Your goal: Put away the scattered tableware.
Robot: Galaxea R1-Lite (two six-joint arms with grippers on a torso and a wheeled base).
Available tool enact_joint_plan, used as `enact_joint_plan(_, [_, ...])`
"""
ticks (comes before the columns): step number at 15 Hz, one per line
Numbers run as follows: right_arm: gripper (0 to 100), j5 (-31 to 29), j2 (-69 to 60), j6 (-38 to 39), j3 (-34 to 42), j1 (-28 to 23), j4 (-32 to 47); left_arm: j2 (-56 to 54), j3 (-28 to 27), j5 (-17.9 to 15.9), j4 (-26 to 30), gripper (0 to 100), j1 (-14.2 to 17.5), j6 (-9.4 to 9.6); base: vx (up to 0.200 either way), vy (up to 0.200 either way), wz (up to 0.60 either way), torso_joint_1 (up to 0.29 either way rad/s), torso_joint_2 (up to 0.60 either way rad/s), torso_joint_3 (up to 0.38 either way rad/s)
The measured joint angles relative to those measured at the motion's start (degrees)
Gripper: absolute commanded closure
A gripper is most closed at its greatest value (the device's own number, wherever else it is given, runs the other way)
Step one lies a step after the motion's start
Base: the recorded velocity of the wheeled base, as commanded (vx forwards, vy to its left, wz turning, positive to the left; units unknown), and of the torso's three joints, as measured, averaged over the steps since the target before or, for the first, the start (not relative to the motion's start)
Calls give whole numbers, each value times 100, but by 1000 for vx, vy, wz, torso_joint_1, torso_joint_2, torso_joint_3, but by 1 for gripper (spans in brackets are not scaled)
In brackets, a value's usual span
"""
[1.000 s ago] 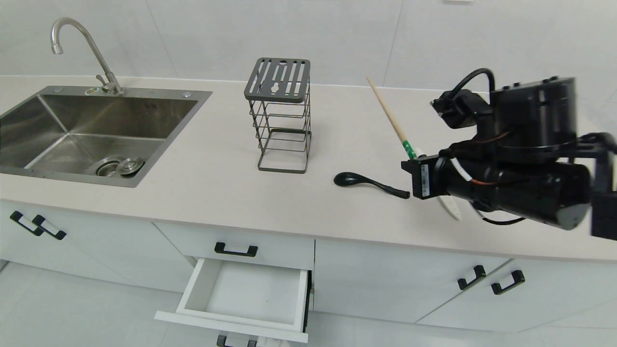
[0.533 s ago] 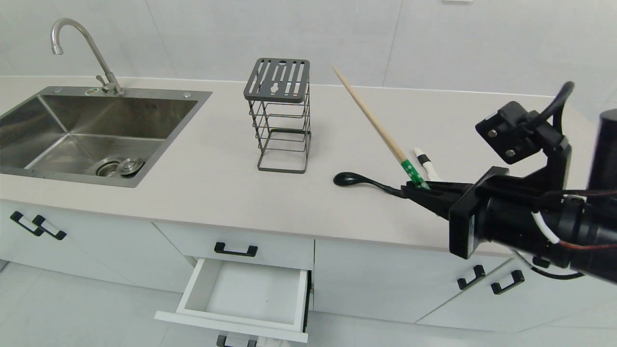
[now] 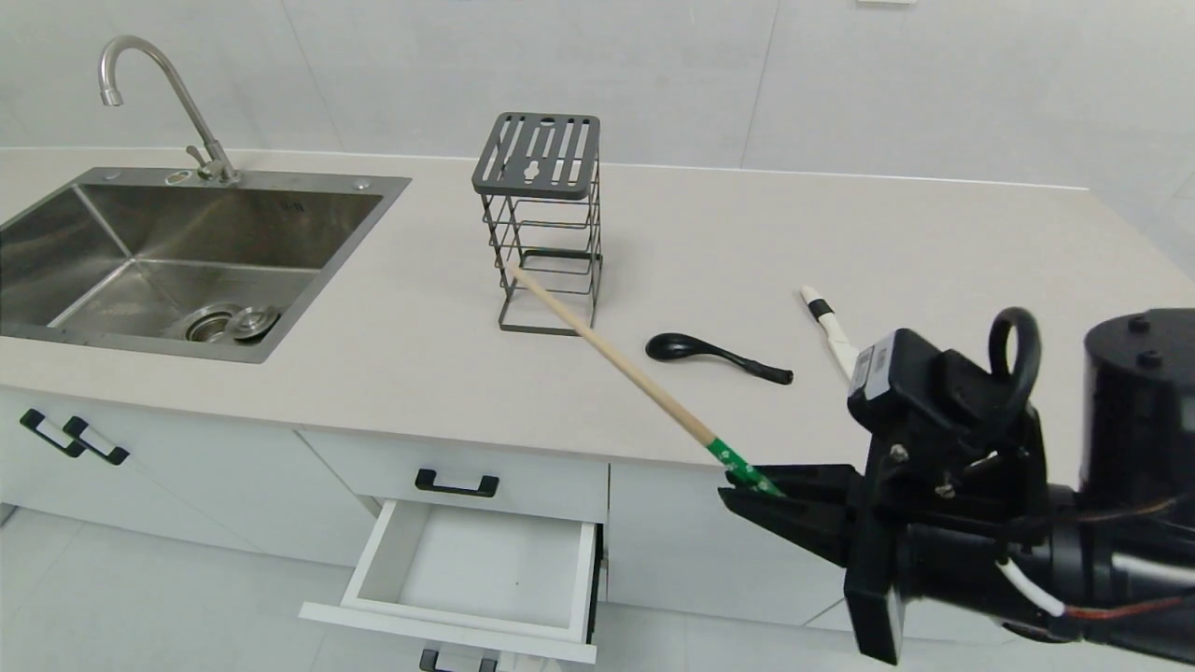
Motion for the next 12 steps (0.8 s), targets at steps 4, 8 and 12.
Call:
enact_joint_plan(4, [100, 329, 364, -406, -55, 144, -13, 0, 0, 0, 0, 0, 0, -2, 0, 0, 0, 0, 0, 0])
enact_joint_plan(8, [100, 532, 607, -1065, -187, 205, -18, 0, 0, -1, 0, 0, 0, -2, 0, 0, 0, 0, 0, 0])
enact_joint_plan(12, [100, 552, 1103, -1030, -536, 229, -18, 0, 0, 0, 0, 0, 0, -2, 0, 0, 0, -16, 30, 24])
